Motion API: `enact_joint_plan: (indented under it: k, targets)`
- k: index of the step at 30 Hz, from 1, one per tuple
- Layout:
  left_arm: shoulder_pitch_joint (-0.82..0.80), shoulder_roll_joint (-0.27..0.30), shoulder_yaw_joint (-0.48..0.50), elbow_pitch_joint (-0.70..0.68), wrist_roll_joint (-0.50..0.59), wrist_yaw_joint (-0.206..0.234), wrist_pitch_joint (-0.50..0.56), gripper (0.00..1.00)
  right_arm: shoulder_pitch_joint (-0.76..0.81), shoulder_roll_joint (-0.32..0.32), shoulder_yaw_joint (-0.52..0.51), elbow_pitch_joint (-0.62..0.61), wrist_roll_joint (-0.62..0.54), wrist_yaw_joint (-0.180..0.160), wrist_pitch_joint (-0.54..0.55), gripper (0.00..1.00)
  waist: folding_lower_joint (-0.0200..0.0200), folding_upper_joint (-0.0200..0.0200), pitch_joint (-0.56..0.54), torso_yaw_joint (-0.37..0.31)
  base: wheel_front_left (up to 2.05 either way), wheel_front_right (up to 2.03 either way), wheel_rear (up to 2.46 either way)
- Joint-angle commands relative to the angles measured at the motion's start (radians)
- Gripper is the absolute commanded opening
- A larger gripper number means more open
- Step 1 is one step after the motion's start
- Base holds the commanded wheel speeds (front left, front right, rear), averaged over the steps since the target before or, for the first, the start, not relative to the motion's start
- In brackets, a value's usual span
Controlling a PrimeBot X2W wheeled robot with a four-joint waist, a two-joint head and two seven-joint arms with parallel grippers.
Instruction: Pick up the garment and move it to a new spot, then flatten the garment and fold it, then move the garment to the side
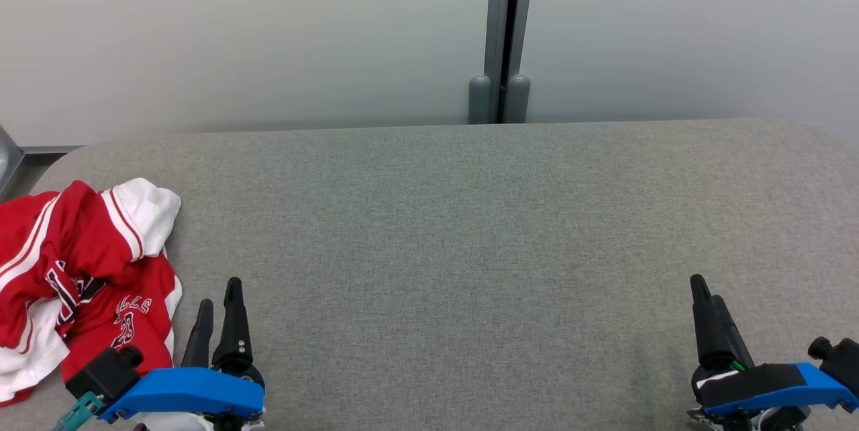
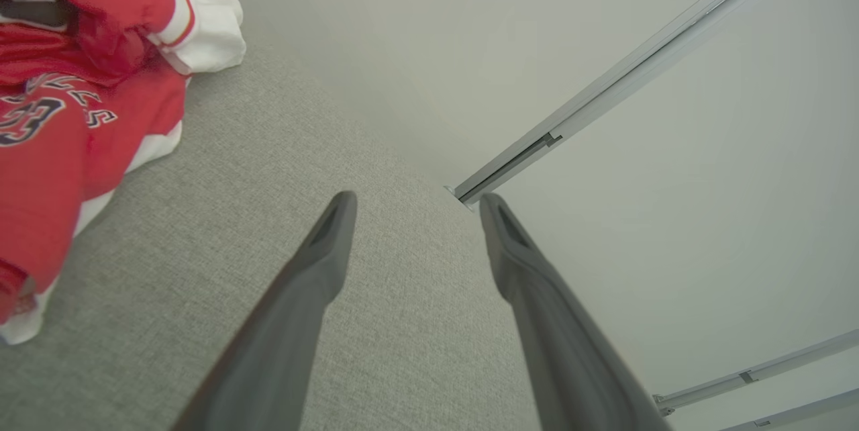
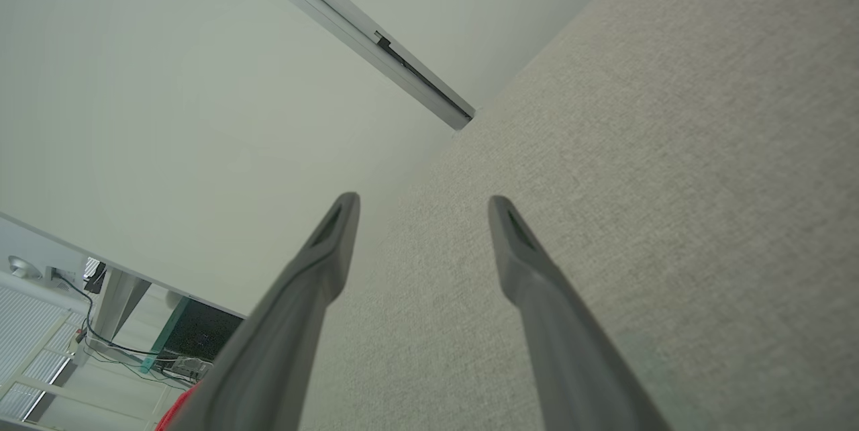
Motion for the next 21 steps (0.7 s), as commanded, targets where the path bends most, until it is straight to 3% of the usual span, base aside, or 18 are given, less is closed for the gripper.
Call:
enact_joint_plan:
  k: [1,21]
  targets:
    - [-0.01,0.011,-0.012,-0.009,0.048,0.003,-0.014,1.0,-0.003,-0.006,-0.004,-0.008,-0.046,0.001,-0.014,1.0,0.0,0.0,-0.001,0.0,0.0,0.0,0.0]
    - [0.002,0.023,-0.054,0.006,0.286,0.016,-0.072,1.0,0.004,-0.008,0.018,-0.005,-0.3,0.002,-0.041,1.0,0.0,0.0,-0.006,0.003,0.0,0.0,0.0]
